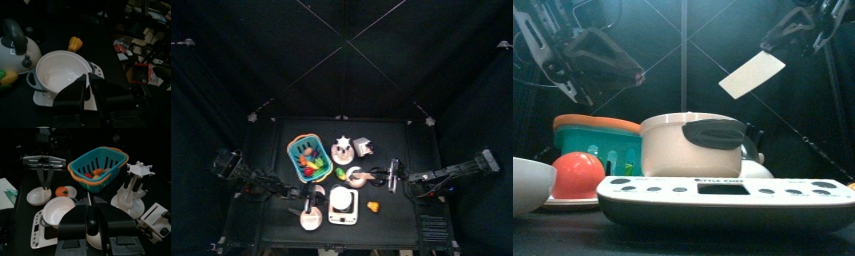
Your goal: Grab cleaver
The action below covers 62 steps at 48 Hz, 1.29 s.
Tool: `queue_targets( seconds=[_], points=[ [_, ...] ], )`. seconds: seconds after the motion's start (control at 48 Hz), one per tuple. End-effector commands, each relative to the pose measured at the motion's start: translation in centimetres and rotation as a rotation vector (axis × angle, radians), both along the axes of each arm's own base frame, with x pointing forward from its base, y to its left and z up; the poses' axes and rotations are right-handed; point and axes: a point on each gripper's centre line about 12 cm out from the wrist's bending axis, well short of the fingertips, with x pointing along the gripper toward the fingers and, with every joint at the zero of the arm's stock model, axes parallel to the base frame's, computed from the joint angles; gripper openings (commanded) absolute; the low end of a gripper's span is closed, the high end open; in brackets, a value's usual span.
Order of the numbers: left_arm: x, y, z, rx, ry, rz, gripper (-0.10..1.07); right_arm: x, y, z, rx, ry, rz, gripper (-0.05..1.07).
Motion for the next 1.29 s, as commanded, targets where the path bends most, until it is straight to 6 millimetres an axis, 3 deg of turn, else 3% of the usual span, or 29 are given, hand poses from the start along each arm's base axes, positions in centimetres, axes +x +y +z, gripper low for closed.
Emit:
queue_targets(
  seconds=[0.0, 0.604, 1.271],
  points=[
    [0.5, 0.0, 1.3, -0.009, -0.071, 0.012, 0.57, 0.1, 0.5, 0.2, -0.007, -0.006, 0.025, 0.39],
    [0.7, 0.1, 1.6, 0.001, -0.116, 0.017, 0.57, -0.5, 1.7, 2.2, -0.052, -0.084, 0.096, 0.39],
    [0.5, 0.6, 1.6, -0.001, -0.113, 0.030, 0.57, -0.4, 1.5, 3.2, -0.078, -0.112, 0.088, 0.39]
  ],
)
